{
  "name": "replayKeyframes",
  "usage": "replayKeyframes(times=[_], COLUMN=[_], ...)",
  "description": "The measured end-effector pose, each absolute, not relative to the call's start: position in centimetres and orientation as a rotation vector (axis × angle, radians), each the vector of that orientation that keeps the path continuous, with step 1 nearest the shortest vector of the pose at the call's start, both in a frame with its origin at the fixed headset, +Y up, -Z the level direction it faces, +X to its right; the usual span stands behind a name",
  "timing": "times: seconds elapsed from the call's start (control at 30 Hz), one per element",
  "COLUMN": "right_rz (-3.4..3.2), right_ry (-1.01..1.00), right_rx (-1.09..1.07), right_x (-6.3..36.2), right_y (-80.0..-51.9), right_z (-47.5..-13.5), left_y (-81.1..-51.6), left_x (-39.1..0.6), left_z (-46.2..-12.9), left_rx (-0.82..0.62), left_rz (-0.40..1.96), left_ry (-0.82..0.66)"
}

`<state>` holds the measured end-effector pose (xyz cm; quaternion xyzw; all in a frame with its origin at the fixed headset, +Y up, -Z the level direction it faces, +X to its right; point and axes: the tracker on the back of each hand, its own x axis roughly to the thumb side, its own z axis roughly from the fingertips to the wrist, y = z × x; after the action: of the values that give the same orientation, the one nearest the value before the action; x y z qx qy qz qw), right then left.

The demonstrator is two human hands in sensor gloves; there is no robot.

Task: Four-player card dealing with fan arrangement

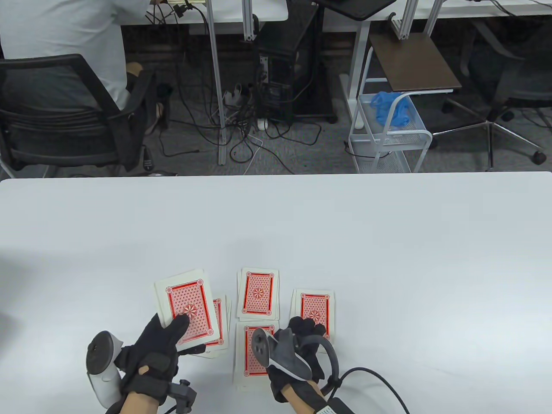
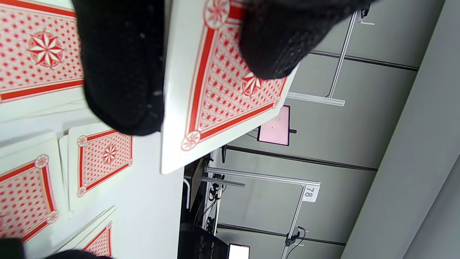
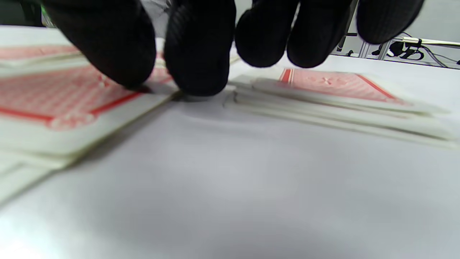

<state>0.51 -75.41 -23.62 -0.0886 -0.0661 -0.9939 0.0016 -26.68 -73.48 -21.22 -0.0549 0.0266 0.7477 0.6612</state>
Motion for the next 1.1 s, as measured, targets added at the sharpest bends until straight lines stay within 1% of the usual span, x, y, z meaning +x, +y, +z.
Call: replayKeyframes(times=[0.03,0.07,0.1,0.13,0.17,0.2,0.27,0.33,0.37,0.4,0.47,0.6,0.67,0.73,0.8,0.83,0.87,0.9,0.93,0.97,1.0,1.07,1.1], right_rz=[-3.177,-3.327,-3.49,-3.592,-3.733,-3.842,-3.932,-3.882,-3.817,-3.755,-3.679,-3.755,-3.779,-3.871,-4.036,-4.164,-4.239,-4.305,-4.333,-4.32,-4.275,-4.23,-4.216], right_ry=[-0.156,-0.011,0.135,0.207,0.263,0.32,0.399,0.415,0.455,0.544,0.642,0.613,0.615,0.563,0.484,0.443,0.449,0.509,0.567,0.595,0.578,0.328,0.264], right_rx=[-0.316,-0.406,-0.432,-0.456,-0.578,-0.571,-0.626,-0.653,-0.674,-0.698,-0.701,-0.696,-0.723,-0.73,-0.812,-0.812,-0.754,-0.648,-0.512,-0.48,-0.464,-0.392,-0.337], right_x=[0.6,0.9,1.2,1.4,1.5,1.6,1.5,1.2,1.0,0.8,0.8,1.0,1.1,1.4,1.8,2.0,2.2,2.5,2.7,2.8,2.8,2.1,1.7], right_y=[-75.0,-74.1,-73.1,-72.6,-71.8,-71.3,-70.4,-70.0,-69.8,-69.6,-69.3,-69.5,-69.5,-69.6,-70.0,-70.5,-70.8,-71.1,-71.3,-71.4,-71.5,-71.9,-72.1], right_z=[-23.5,-23.4,-23.1,-22.9,-22.7,-22.4,-21.8,-21.5,-21.4,-21.3,-21.5,-21.9,-22.1,-22.4,-22.9,-23.1,-23.1,-23.2,-23.2,-23.3,-23.7,-24.6,-24.9], left_y=[-73.6,-73.7,-73.8,-73.9,-73.9,-73.9,-73.9,-74.0,-74.0,-74.0,-74.1,-74.3,-74.6,-74.9,-75.1,-75.1,-74.9,-74.6,-74.1,-73.6,-73.0,-72.1,-71.9], left_x=[-26.5,-26.1,-25.5,-25.2,-24.6,-24.2,-23.1,-22.3,-22.0,-21.7,-21.8,-22.1,-22.3,-22.6,-22.8,-23.0,-23.3,-23.8,-24.7,-25.5,-26.7,-28.9,-29.6], left_z=[-21.2,-21.2,-21.2,-21.2,-21.2,-21.1,-21.0,-20.8,-20.7,-20.7,-20.7,-21.0,-21.3,-21.5,-21.6,-21.6,-21.6,-21.5,-21.5,-21.4,-21.3,-20.9,-20.8], left_rx=[-0.136,-0.157,-0.182,-0.195,-0.22,-0.234,-0.263,-0.291,-0.305,-0.312,-0.301,-0.309,-0.344,-0.366,-0.414,-0.4,-0.377,-0.344,-0.277,-0.218,-0.143,-0.026,0.005], left_rz=[1.688,1.683,1.681,1.68,1.679,1.679,1.682,1.695,1.705,1.71,1.717,1.727,1.779,1.806,1.852,1.871,1.876,1.866,1.849,1.821,1.771,1.703,1.69], left_ry=[0.058,0.054,0.039,0.027,0.006,-0.005,-0.031,-0.046,-0.057,-0.072,-0.069,-0.108,-0.126,-0.128,-0.141,-0.129,-0.107,-0.082,-0.05,-0.017,0.019,0.074,0.087])
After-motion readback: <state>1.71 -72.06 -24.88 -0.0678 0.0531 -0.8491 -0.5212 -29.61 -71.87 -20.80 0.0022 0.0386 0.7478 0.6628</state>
